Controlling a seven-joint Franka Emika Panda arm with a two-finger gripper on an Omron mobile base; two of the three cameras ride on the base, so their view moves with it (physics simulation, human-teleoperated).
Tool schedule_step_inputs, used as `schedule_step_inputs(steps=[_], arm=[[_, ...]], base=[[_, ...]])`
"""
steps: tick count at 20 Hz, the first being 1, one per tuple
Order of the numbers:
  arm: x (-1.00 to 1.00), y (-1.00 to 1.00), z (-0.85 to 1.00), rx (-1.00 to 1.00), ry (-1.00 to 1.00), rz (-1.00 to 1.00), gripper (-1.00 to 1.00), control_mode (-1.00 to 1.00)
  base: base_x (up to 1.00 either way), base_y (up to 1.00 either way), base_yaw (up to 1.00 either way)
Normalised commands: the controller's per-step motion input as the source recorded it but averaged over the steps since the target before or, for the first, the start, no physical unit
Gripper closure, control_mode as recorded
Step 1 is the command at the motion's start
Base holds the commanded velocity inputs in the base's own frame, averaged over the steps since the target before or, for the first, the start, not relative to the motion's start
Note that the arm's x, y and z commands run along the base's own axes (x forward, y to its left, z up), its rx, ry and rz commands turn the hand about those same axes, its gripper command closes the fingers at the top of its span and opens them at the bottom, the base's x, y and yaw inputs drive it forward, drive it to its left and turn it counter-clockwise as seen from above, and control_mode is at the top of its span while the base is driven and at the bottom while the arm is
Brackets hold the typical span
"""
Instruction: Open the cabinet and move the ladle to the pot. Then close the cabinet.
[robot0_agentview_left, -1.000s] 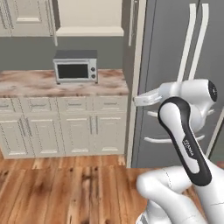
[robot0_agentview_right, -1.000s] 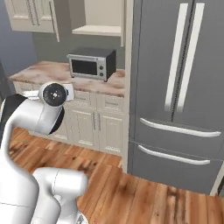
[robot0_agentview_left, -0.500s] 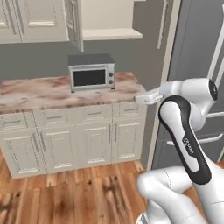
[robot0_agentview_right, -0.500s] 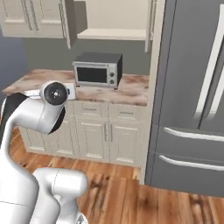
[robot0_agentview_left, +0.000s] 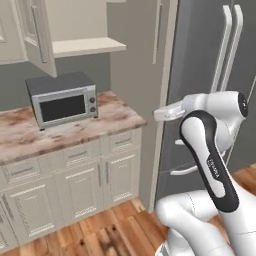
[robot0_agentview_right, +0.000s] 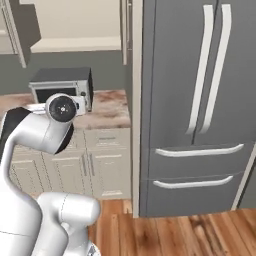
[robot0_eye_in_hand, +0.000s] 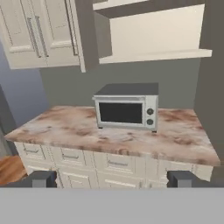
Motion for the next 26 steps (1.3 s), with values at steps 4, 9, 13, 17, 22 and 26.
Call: schedule_step_inputs(steps=[4,9,13,17,22,26], arm=[[0.0,0.0,0.0,0.0,0.0,0.0,-1.0,1.0],[0.0,0.0,0.0,0.0,0.0,0.0,-1.0,1.0],[0.0,0.0,0.0,0.0,0.0,0.0,-1.0,1.0],[0.0,0.0,0.0,0.0,0.0,0.0,-1.0,1.0],[0.0,0.0,0.0,0.0,0.0,0.0,-1.0,1.0],[0.0,0.0,0.0,0.0,0.0,0.0,-1.0,1.0]], base=[[0.92,-0.02,0.07],[0.28,-0.22,0.43],[0.0,0.17,0.21],[0.12,0.17,0.0],[0.57,0.52,-0.17],[0.92,0.2,-0.12]])
